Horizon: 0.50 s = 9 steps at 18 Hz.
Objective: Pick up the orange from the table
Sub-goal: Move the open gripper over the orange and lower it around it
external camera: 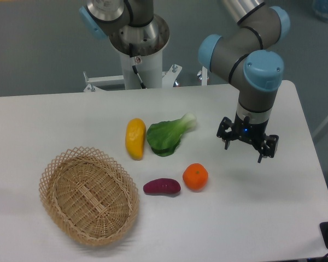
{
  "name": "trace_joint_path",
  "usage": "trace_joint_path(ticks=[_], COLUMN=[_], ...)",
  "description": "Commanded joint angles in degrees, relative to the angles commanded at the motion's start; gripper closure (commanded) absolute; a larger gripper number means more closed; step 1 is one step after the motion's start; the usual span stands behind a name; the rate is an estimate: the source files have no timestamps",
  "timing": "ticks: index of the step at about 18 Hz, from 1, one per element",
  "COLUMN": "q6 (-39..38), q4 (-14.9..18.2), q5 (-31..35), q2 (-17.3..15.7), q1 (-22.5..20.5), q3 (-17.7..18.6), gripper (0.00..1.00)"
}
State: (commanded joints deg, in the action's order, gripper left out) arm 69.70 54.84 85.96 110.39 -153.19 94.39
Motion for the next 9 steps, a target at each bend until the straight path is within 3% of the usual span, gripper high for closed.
trace_joint_path(ticks=[6,9], q6=[-1.1,-3.1], q4=[-0.1,-1.9], q5=[-0.2,-2.1], q2=[0.1,0.4], q1=[0.2,0.7], q3=[0.5,1.1], gripper=[0.0,0.0])
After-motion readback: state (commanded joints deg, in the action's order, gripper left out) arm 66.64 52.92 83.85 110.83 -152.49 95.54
